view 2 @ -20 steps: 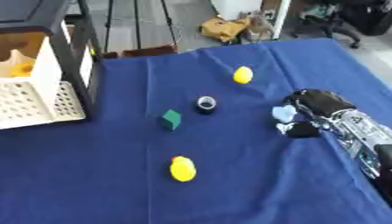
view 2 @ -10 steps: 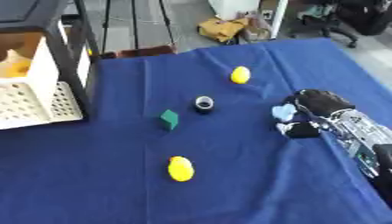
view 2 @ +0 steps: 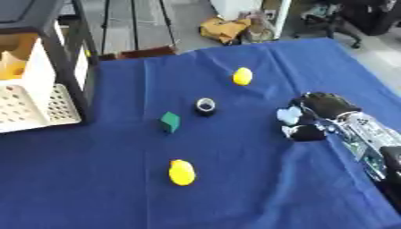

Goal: Pick up objects from table and place into drawer.

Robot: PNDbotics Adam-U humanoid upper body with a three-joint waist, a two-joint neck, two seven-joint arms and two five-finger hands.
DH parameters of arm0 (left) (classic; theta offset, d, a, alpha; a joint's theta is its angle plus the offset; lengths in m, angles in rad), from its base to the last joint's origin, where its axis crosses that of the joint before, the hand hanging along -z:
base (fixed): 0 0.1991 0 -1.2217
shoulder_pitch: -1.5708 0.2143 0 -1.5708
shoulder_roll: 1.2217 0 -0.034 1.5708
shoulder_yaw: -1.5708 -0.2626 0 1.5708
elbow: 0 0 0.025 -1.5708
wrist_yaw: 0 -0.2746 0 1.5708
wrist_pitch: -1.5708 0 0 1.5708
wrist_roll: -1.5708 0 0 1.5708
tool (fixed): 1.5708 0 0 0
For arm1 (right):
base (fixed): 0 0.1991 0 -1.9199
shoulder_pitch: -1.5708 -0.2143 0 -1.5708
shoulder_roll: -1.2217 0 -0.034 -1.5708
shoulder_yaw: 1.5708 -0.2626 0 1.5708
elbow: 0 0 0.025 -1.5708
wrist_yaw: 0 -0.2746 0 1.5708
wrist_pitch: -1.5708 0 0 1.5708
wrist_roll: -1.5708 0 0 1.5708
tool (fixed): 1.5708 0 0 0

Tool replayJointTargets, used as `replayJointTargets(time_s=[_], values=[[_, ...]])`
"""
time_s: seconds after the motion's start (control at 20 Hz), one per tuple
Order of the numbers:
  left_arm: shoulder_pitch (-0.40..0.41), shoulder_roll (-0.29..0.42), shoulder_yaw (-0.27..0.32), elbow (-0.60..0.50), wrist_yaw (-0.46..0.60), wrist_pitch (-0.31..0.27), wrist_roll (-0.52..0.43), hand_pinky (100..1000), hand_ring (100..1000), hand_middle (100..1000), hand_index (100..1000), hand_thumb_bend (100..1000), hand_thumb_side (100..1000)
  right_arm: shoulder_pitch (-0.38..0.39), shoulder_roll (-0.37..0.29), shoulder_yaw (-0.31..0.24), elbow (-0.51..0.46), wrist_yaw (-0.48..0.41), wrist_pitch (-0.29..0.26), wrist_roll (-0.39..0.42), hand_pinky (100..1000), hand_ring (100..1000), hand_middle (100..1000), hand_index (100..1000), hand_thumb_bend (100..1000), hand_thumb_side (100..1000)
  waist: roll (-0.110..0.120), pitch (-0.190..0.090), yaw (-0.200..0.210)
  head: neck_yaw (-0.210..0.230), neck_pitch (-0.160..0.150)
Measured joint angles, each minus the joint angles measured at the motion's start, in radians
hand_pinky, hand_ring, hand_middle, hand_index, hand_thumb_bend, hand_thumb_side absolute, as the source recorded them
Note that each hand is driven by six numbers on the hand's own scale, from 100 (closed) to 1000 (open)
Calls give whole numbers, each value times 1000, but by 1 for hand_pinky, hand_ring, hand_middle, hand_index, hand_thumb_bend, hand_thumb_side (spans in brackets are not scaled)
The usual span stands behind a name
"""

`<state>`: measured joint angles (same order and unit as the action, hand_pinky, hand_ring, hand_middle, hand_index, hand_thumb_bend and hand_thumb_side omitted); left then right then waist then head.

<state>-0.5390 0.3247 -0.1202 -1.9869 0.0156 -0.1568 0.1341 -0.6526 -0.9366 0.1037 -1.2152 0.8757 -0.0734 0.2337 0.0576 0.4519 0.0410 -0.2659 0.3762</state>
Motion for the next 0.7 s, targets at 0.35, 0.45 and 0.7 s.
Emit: replayJointTargets(time_s=[0.35, 0.45, 0.7], values=[[0, 0, 0, 0, 0, 2, 2, 499, 756, 702, 931, 109, 1000, 3, 0, 2, -19, -39, 0, 3, 554, 781, 333, 761, 149, 697, 0, 0, -3, -1, 0], [0, 0, 0, 0, 0, 3, 3, 499, 756, 702, 931, 109, 1000, 3, 0, 2, -28, -51, 0, 3, 550, 778, 328, 757, 139, 693, 0, 0, -3, -2, 0], [0, 0, 0, 0, 0, 5, 2, 499, 757, 703, 931, 110, 1000, 3, 0, 7, -56, -78, 1, 5, 545, 775, 310, 752, 100, 682, 0, 0, -4, -4, 0]])
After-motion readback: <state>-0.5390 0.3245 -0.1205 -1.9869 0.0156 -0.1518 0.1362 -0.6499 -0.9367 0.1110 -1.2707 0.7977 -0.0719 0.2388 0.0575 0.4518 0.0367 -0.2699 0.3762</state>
